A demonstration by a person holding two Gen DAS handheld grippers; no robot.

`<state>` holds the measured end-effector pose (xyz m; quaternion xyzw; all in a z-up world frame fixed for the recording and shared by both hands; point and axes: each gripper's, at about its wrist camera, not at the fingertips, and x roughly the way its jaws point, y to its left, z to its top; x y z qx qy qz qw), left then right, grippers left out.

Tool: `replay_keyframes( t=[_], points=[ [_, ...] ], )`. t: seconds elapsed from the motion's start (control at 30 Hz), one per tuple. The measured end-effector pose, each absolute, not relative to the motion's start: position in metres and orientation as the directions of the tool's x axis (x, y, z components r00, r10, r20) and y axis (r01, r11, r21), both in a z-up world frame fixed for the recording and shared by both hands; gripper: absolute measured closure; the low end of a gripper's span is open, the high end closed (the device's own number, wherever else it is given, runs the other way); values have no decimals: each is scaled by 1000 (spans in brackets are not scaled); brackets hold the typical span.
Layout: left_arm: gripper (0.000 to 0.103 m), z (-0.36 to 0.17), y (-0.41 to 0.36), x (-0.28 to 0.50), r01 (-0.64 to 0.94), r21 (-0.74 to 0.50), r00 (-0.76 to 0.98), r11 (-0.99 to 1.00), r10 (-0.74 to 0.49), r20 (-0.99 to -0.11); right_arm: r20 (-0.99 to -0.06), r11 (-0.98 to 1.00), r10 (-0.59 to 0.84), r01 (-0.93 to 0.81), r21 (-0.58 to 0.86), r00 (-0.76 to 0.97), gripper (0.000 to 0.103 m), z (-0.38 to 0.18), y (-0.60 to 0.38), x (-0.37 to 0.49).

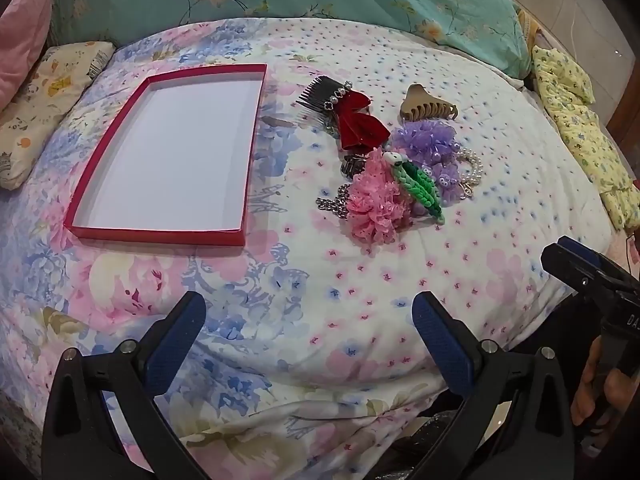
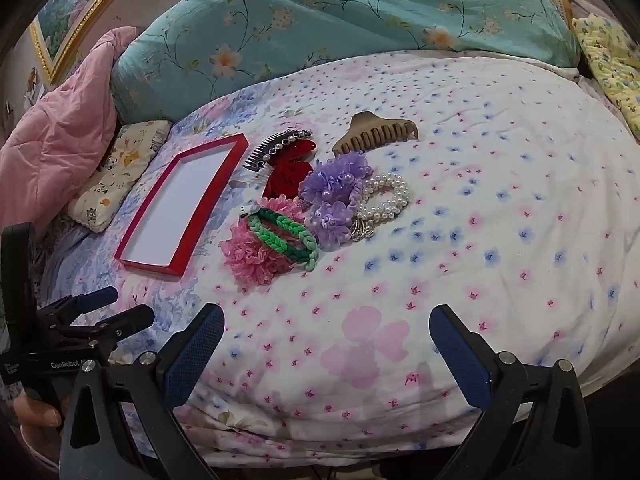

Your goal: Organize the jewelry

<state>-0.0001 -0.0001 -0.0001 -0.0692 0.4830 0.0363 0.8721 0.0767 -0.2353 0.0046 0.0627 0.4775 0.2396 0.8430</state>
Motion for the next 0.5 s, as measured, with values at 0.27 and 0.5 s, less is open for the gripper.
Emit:
replay_keyframes(
  t=[0.27, 0.5],
  points=[
    [0, 0, 1, 1, -131, -87, 528, 988, -5, -849, -776, 877, 465, -341, 338, 426, 0, 3, -236, 76],
    [0, 0, 0, 0, -130, -82, 533, 988, -1, -846, -776, 876, 467, -341, 341, 425, 0, 3, -236, 75]
  ],
)
